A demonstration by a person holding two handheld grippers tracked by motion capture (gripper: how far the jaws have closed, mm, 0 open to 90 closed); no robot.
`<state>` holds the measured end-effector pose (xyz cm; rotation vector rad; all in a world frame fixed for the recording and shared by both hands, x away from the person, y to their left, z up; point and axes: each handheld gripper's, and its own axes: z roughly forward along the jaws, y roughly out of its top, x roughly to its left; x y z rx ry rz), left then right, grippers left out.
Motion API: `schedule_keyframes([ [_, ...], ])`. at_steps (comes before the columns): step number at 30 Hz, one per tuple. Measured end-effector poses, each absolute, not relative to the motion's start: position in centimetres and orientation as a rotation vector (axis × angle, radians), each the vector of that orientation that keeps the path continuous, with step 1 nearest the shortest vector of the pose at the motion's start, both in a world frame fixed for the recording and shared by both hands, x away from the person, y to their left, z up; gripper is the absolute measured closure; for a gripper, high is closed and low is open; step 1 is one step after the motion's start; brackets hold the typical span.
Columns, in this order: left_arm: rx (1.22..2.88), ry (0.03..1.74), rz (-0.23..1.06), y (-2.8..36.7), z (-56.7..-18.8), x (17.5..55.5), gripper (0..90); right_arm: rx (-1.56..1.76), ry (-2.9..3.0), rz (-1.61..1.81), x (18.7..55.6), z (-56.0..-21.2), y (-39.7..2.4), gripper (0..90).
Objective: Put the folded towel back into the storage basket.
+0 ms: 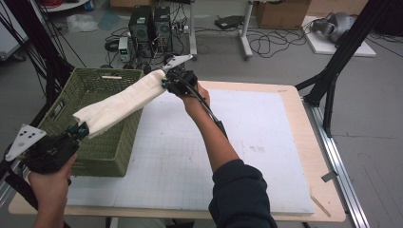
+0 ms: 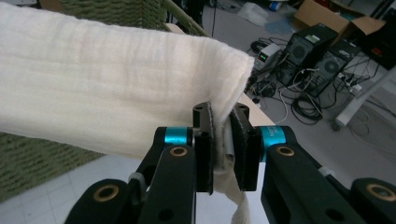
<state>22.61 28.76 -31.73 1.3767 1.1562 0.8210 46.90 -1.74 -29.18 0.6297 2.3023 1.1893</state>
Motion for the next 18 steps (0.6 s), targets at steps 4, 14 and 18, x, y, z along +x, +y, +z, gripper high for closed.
schedule_keyframes([
  [4,1.355,1.176,0.825,29.7,-31.7,22.3,82.6,0.601,2.314,1.188,47.4,-28.6,0.2,81.4],
  [14,1.300,1.232,0.847,31.9,-31.9,21.3,82.6,0.538,2.339,1.197,48.2,-28.1,4.0,81.3],
  [18,1.295,1.255,0.858,32.6,-32.2,21.0,82.6,0.523,2.354,1.195,48.5,-28.3,5.5,81.3],
])
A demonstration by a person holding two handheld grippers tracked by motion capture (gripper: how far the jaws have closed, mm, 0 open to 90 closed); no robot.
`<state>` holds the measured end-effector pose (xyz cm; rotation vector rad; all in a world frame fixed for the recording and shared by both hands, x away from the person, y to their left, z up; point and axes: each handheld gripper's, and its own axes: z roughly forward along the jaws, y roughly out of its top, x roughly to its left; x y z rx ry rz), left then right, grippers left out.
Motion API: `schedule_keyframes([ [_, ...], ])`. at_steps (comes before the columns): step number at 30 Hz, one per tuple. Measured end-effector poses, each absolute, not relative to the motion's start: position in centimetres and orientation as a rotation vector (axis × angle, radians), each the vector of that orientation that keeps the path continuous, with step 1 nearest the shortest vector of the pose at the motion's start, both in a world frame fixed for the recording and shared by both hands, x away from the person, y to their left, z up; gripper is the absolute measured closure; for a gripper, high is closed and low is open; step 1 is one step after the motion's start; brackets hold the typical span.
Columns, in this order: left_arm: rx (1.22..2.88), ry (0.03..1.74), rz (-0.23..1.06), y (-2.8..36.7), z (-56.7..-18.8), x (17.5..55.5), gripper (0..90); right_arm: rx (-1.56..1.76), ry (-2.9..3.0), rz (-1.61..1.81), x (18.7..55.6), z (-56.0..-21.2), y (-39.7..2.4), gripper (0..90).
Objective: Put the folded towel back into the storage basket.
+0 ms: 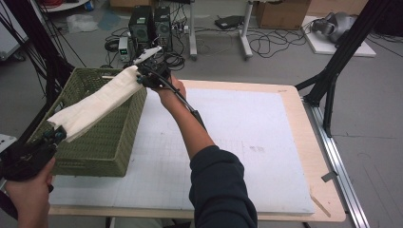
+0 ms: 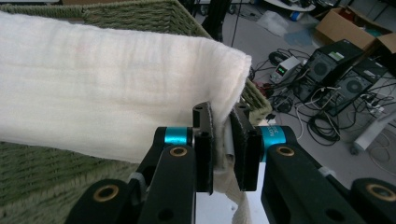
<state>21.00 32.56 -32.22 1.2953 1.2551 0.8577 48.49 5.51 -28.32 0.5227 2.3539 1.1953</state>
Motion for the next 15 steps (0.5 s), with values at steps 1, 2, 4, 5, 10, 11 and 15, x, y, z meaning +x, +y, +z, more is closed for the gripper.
schedule_keyframes([
  [1,1.293,1.262,0.859,32.7,-32.3,20.9,82.6,0.519,2.358,1.198,48.6,-28.4,5.8,81.3],
  [2,1.289,1.269,0.863,32.9,-32.4,20.9,82.6,0.516,2.363,1.200,48.6,-28.4,6.2,81.3],
  [4,1.287,1.281,0.867,33.3,-32.6,20.8,82.6,0.508,2.365,1.200,48.8,-28.5,6.9,81.3],
  [5,1.281,1.287,0.868,33.5,-32.7,20.8,82.6,0.502,2.371,1.202,48.9,-28.6,7.2,81.3],
  [10,1.280,1.309,0.884,34.2,-32.9,20.8,82.6,0.490,2.385,1.206,49.4,-29.1,8.8,81.3],
  [11,1.278,1.311,0.885,34.3,-33.0,20.8,82.6,0.490,2.385,1.206,49.4,-29.1,8.8,81.3],
  [15,1.274,1.321,0.896,34.5,-33.0,20.7,82.6,0.491,2.395,1.208,49.7,-29.4,9.6,81.2],
])
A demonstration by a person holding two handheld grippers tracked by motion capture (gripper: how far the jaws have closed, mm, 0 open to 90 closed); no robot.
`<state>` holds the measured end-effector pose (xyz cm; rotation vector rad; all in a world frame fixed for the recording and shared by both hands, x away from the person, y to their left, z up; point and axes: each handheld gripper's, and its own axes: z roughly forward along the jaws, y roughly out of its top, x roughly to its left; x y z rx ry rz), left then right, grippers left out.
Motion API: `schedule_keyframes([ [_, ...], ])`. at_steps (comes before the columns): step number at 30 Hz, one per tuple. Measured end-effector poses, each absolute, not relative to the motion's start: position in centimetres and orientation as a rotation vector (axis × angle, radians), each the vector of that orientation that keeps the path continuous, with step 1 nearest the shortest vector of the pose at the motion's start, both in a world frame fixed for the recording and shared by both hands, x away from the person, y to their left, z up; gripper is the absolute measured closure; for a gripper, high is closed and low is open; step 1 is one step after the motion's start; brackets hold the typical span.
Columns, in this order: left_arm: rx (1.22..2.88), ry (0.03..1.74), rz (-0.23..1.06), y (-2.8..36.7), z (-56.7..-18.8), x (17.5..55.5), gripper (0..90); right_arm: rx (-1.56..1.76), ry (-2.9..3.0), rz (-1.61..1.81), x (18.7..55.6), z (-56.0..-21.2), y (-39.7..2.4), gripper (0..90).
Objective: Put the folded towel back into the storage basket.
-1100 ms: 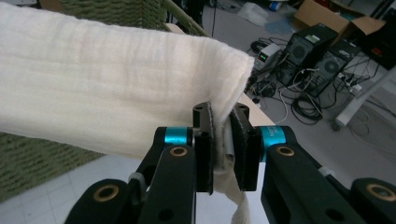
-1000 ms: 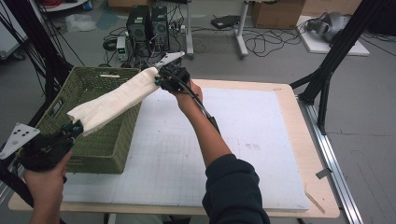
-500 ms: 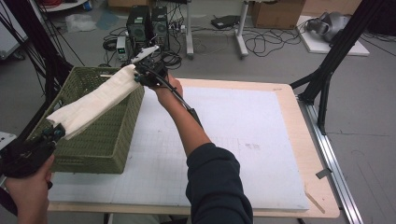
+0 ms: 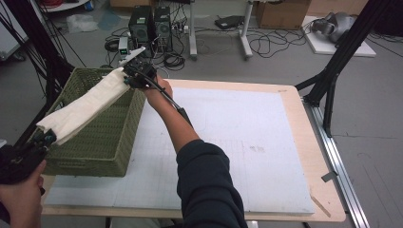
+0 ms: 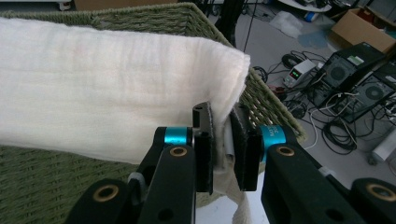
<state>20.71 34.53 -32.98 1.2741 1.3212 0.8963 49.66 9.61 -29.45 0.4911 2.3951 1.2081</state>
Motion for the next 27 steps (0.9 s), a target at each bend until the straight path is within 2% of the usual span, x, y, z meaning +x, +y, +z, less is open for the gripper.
schedule_keyframes([
  [14,1.255,1.363,0.909,35.7,-33.4,20.6,82.5,0.482,2.409,1.226,50.4,-30.3,12.1,81.0],
  [15,1.257,1.373,0.911,35.7,-33.5,20.7,77.1,0.489,2.408,1.222,50.5,-30.5,12.4,77.6],
  [16,1.256,1.389,0.917,35.7,-33.6,20.9,77.1,0.489,2.408,1.222,50.5,-30.5,12.4,77.6],
  [17,1.247,1.409,0.917,35.8,-33.7,21.0,65.9,0.498,2.408,1.217,50.6,-30.6,12.5,70.9],
  [18,1.237,1.424,0.916,35.9,-33.7,21.1,47.1,0.537,2.397,1.203,50.9,-31.0,12.4,58.4],
  [19,1.219,1.433,0.921,36.0,-33.7,21.1,47.1,0.537,2.397,1.203,50.9,-31.0,12.4,58.4],
  [21,1.208,1.434,0.937,36.1,-33.6,20.9,39.7,0.555,2.387,1.204,51.0,-31.1,12.1,53.5],
  [27,1.209,1.408,0.933,35.8,-33.3,20.9,39.7,0.571,2.349,1.226,51.0,-30.3,10.7,48.6],
])
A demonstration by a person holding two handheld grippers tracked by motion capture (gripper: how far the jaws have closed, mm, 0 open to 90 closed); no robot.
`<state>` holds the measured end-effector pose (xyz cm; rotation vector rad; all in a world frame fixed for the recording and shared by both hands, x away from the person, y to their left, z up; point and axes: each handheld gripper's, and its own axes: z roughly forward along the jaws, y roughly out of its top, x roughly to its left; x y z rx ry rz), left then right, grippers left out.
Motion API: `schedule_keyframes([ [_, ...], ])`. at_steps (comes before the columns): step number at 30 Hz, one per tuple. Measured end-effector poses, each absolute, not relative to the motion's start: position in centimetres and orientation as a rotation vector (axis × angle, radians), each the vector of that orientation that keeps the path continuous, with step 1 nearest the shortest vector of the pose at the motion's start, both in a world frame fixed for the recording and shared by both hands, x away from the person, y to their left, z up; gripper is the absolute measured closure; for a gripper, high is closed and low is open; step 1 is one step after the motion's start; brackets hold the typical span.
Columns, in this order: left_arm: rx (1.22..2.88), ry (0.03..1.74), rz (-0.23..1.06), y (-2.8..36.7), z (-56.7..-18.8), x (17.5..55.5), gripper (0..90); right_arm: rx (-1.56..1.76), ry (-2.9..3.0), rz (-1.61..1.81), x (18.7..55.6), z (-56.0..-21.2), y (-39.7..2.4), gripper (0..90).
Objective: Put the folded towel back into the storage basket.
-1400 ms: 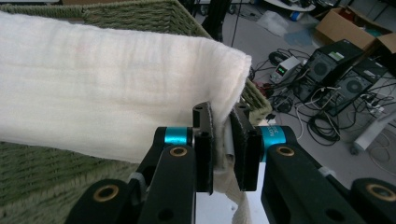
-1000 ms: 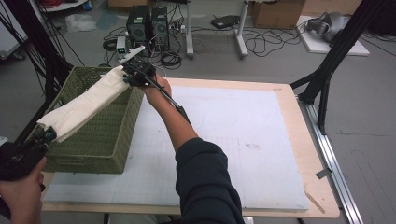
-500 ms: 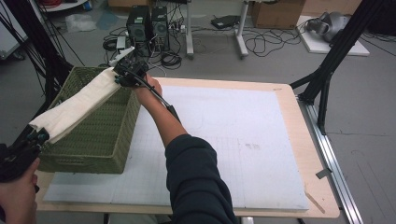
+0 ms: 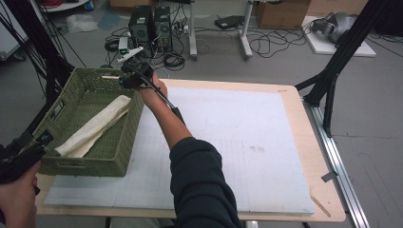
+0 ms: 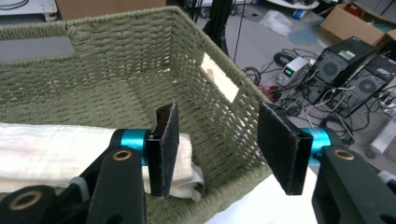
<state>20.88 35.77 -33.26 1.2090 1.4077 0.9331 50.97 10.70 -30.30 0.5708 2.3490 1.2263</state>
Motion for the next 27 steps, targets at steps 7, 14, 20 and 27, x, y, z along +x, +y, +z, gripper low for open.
schedule_keyframes([
  [7,1.231,1.357,0.905,34.7,-33.0,21.3,38.8,0.600,2.308,1.268,50.1,-29.5,8.2,44.1],
  [14,1.265,1.274,0.859,32.9,-32.5,22.0,34.3,0.643,2.281,1.268,48.6,-29.1,4.0,37.9],
  [20,1.312,1.183,0.782,30.4,-32.3,23.3,29.9,0.675,2.238,1.263,46.7,-29.4,-0.7,32.9],
  [27,1.370,1.107,0.693,27.6,-32.4,24.9,26.1,0.779,2.209,1.260,44.8,-30.7,-6.6,29.0],
])
